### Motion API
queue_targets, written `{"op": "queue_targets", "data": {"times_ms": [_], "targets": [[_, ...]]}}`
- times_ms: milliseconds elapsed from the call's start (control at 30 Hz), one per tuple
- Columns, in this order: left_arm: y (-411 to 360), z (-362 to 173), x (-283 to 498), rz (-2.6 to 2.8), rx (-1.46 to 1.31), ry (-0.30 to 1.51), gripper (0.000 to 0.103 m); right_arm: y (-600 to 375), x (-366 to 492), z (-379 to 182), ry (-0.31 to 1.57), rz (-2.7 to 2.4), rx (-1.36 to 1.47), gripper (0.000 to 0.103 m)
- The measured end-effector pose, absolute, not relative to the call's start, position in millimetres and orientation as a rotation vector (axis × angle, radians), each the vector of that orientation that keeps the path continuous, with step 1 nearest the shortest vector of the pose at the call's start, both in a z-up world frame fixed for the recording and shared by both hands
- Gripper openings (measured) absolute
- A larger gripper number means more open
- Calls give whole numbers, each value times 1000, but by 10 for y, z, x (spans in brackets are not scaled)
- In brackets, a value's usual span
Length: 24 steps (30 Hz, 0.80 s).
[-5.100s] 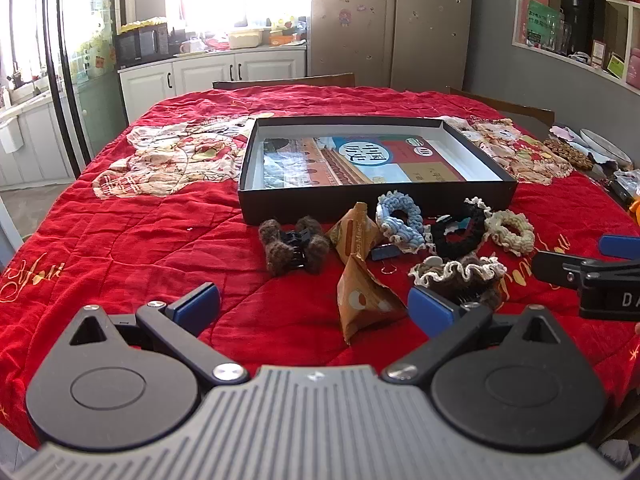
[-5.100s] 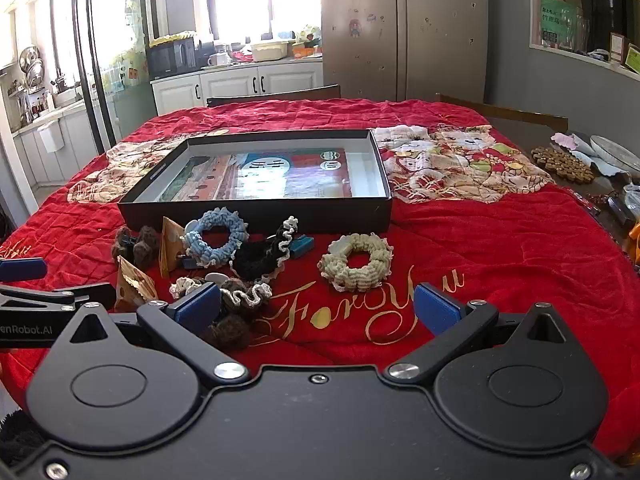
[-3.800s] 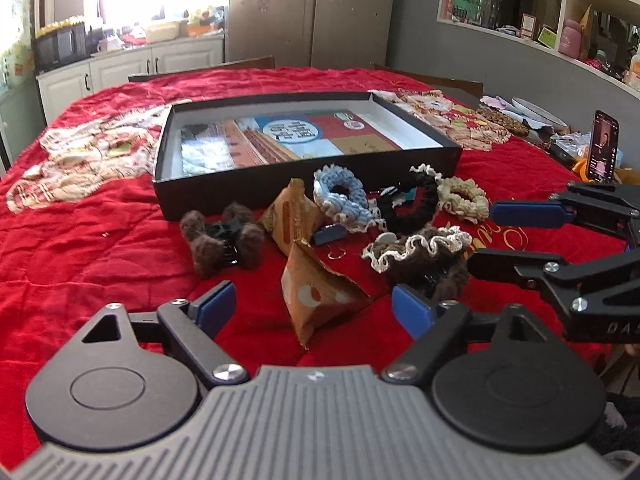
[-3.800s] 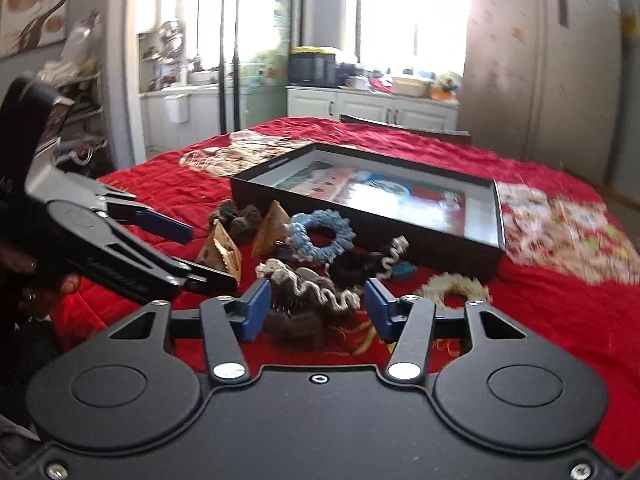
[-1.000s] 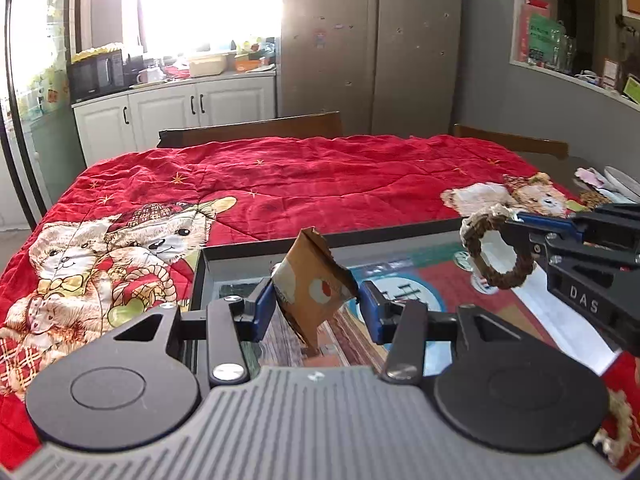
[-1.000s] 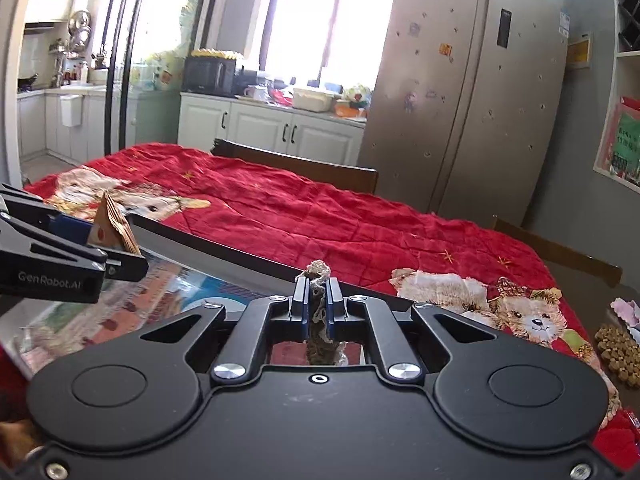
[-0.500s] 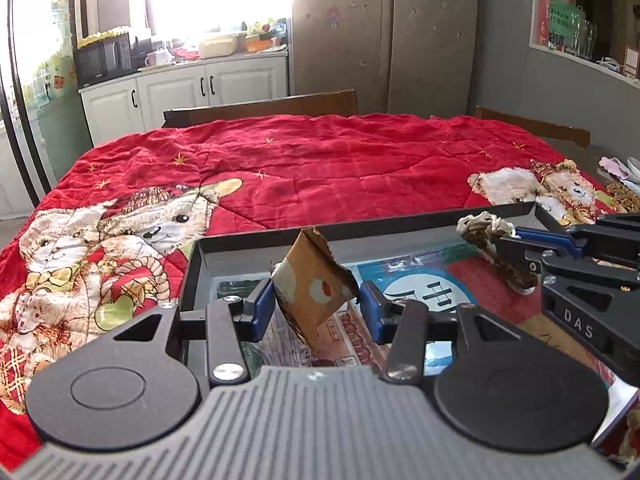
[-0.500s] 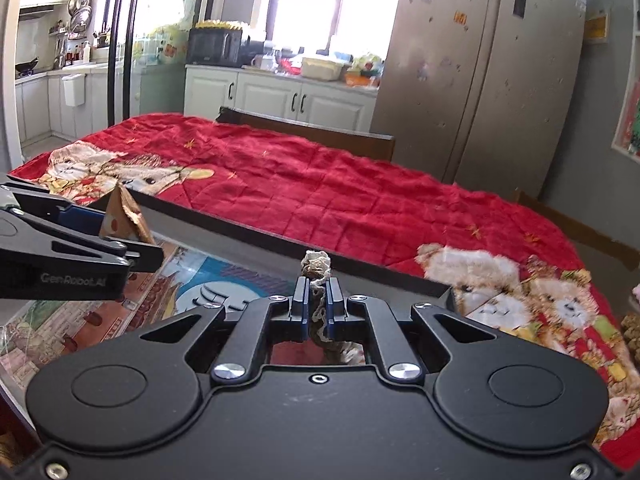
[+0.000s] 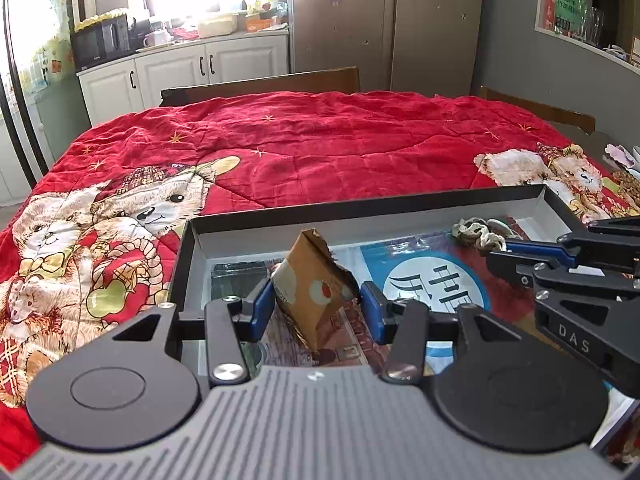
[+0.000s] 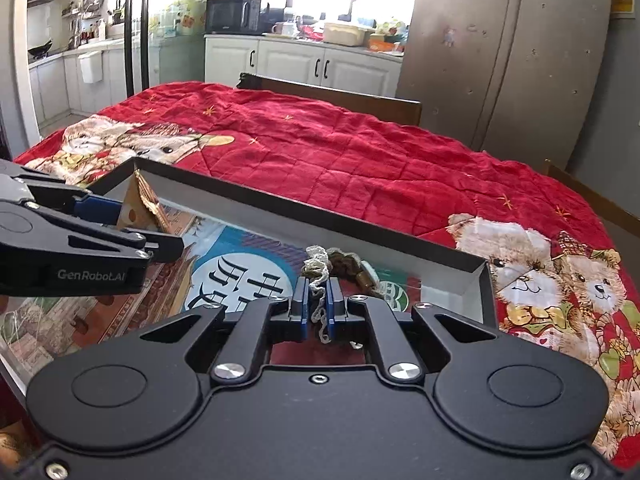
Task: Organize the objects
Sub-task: 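Lower the scrunchie onto the card in the box and open the right gripper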
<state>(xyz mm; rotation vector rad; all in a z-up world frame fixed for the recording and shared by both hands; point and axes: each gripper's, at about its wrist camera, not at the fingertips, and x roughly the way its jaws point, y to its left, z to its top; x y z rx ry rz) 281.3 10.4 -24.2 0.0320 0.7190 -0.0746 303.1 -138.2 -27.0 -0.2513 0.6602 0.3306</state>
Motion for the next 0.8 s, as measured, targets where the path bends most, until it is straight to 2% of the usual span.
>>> {"op": "queue_targets", "data": {"times_ms": [200,333,533,600,667,733,800], "targets": [[88,-257,2834,-74,42,737,56,-1404,3103,-286,700,345,-228,10],[80,-261,2835,-74,47,742,62,-1430,3137,-291,718,352,-206,12],[74,-256,2834,-69,53,739,64,-1429,3155,-292,729,352,-200,18],[71,-253,2830,-65,55,736,67,-1428,3154,-291,730,352,-200,22],[71,-250,2824,-66,56,734,68,-1433,3147,-280,725,349,-199,32],[71,-245,2817,-63,59,732,70,-1447,3135,-266,716,350,-192,37],[77,-234,2810,-60,62,727,74,-1464,3125,-252,707,349,-182,38]]}}
